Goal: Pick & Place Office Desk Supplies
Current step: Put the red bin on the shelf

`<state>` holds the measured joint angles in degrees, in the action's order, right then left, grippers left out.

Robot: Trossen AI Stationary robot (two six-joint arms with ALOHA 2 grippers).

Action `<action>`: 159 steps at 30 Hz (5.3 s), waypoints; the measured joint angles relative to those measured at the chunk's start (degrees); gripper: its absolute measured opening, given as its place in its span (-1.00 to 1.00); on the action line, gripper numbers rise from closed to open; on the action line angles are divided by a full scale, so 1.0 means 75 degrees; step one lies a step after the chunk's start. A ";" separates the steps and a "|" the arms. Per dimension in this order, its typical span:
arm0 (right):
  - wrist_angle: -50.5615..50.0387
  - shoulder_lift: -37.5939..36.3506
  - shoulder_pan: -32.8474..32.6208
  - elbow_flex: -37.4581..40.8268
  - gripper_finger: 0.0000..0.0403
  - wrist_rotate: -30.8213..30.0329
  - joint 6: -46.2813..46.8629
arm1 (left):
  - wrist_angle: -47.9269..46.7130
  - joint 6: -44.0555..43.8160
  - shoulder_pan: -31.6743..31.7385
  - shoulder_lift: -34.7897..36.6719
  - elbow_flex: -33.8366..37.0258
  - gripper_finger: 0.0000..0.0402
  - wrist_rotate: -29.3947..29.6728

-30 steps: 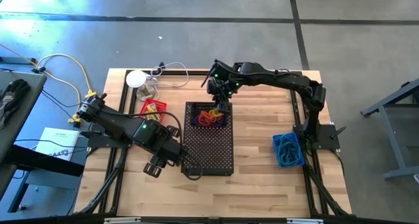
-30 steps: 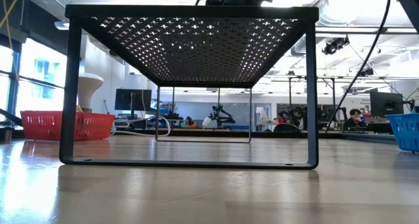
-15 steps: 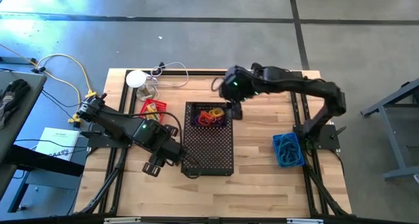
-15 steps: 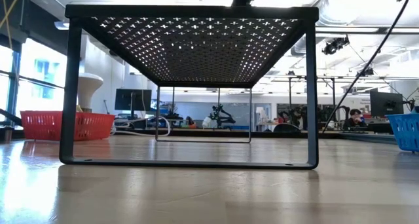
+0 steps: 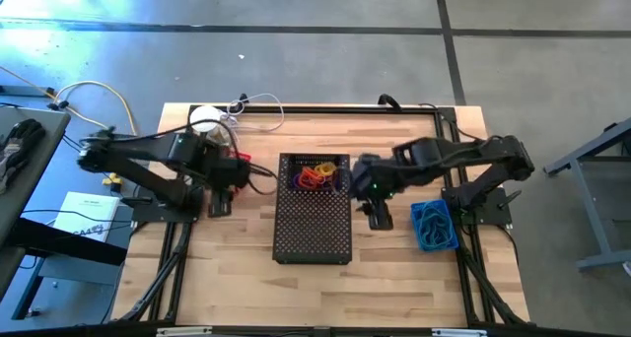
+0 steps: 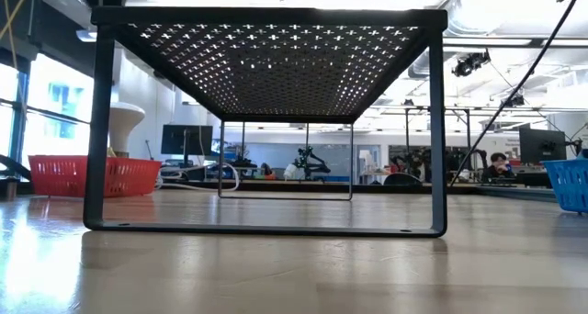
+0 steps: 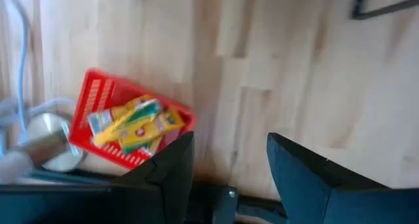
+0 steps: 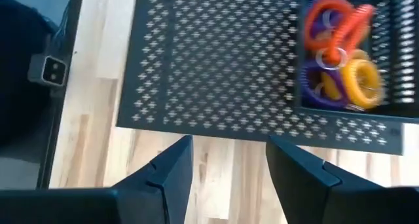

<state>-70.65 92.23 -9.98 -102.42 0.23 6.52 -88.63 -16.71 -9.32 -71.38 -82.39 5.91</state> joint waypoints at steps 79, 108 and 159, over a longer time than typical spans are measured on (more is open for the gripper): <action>0.4310 0.0647 -0.3071 0.1767 -0.15 0.0186 0.1154 | 0.2511 0.1719 0.1541 -0.1700 0.4503 -0.13 0.0245; 0.4554 0.0647 -0.3071 0.1764 -0.15 0.0160 0.1188 | 0.1227 0.1288 0.0518 -0.2339 0.3928 -0.99 0.0209; 0.5516 0.0641 -0.3188 0.1764 -0.15 -0.0501 0.2160 | -0.0206 -0.0822 -0.4777 -0.2330 -0.1328 -0.99 -0.0540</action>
<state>-29.28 97.03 -33.89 -89.19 -3.53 22.72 -90.18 -22.87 -45.15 -88.86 -92.35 1.86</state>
